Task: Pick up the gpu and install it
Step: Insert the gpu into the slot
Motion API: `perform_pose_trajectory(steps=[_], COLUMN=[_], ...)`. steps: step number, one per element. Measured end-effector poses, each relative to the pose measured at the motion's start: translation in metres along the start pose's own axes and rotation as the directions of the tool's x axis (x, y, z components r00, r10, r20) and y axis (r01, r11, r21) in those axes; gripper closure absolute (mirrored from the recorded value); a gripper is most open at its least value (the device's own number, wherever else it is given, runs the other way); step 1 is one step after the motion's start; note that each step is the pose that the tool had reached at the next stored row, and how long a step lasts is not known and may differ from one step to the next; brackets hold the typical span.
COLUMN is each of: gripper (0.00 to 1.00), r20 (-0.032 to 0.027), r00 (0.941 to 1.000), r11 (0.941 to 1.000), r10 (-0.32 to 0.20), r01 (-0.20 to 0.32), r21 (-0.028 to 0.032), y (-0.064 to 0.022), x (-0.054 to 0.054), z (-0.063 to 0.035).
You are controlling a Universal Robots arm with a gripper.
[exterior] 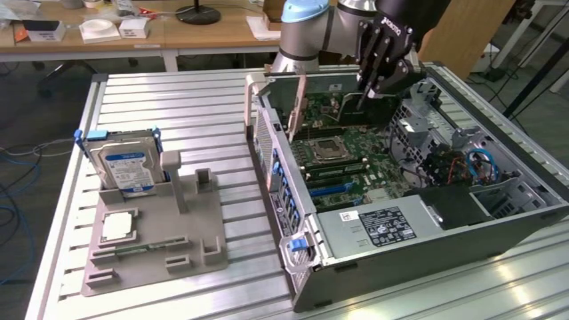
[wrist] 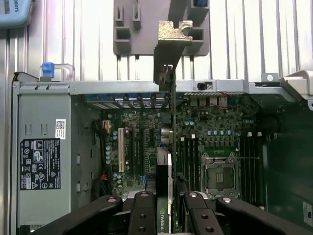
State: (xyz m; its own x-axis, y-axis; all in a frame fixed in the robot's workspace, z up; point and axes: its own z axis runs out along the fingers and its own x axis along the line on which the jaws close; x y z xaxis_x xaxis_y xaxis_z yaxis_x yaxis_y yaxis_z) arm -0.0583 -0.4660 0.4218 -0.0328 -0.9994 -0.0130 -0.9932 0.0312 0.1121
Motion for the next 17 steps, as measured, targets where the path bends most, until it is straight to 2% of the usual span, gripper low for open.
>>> perform_pose_trajectory(steps=[5,8,13,15,17], gripper=[0.74,0.74,0.74,0.74,0.74], r20=[-0.0002,0.0007,0.0056,0.0094,0.0142], r00=[1.0000,1.0000,1.0000,0.9999,0.9999], r11=[1.0000,1.0000,1.0000,1.0000,1.0000], r10=[-0.002,-0.005,-0.008,-0.007,0.004], r01=[0.002,0.005,0.008,0.007,-0.004], r21=[0.0000,0.0000,-0.0001,0.0001,0.0003], y=[-0.0009,-0.0052,-0.0133,-0.0180,-0.0190], x=[0.000,-0.002,-0.005,-0.006,-0.006], z=[-0.0001,-0.0005,-0.0012,-0.0016,-0.0012])
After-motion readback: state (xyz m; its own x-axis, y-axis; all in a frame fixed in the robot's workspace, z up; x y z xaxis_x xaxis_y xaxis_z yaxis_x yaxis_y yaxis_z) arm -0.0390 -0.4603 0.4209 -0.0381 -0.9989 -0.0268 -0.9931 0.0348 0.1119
